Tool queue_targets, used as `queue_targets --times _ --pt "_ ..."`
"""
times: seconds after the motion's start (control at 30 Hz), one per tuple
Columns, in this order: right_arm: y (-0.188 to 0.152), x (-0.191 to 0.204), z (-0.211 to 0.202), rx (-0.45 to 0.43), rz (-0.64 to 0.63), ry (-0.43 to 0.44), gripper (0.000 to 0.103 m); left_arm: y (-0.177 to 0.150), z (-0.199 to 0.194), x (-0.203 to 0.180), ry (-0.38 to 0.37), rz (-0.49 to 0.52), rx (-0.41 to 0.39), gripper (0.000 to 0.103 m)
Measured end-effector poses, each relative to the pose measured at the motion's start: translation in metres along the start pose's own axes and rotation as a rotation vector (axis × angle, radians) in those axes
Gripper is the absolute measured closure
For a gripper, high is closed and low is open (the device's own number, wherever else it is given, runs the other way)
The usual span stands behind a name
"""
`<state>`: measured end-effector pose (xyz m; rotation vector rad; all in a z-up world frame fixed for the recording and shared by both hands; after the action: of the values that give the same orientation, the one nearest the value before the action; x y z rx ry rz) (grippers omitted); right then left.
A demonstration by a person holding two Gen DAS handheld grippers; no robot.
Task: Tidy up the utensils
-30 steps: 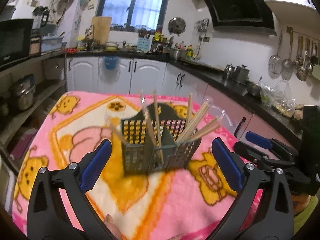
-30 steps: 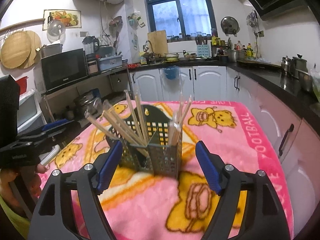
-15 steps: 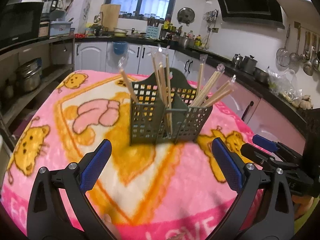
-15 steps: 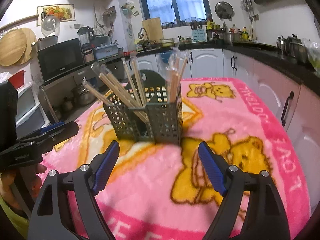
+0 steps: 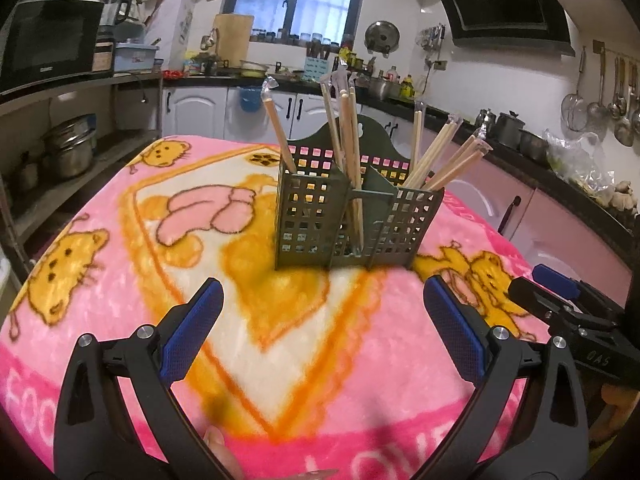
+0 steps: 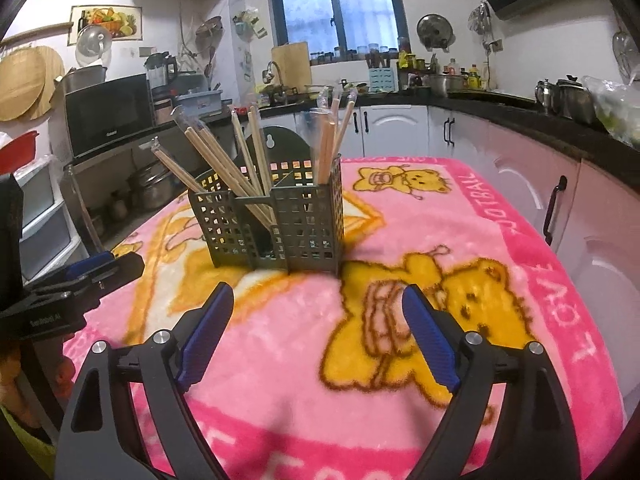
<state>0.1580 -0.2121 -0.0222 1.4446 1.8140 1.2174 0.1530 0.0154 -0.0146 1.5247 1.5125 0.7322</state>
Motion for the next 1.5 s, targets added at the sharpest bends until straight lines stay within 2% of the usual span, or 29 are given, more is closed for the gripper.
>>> queue_targets --times 0.17,0.33,0.5,0.63,1.5 --pt "-0.005 -0.001 -0.004 -0.045 0.004 -0.023 0.018 -0.003 -0.001 0.000 0.008 -0.001 -0.028 0.011" --pt "-0.009 0.003 -0.012 -0.127 -0.030 -0.058 0.018 -0.005 -0.004 -0.003 0.007 0.013 -0.065 0.011" --pt "-0.007 0.005 -0.027 -0.243 -0.055 -0.091 0.009 -0.008 -0.009 -0.008 0.011 0.044 -0.116 0.011" --pt "-0.006 0.005 -0.033 -0.302 -0.062 -0.112 0.007 -0.009 -0.011 -0.013 0.023 0.068 -0.144 0.011" --pt "-0.013 0.004 -0.032 -0.307 -0.043 -0.121 0.007 -0.009 -0.009 -0.010 0.030 0.043 -0.152 0.011"
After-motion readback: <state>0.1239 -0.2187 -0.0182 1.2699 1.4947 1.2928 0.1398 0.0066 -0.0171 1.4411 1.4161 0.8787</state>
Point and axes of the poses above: each gripper's, at about its wrist camera, not at the fingertips, and z roughly the way its jaws point, x to its left, y to its top, the point moved 3 cm from there along z, roughly the way its jaws point, and after that the axes turned 1 degree about z, right-handed, at the moved point
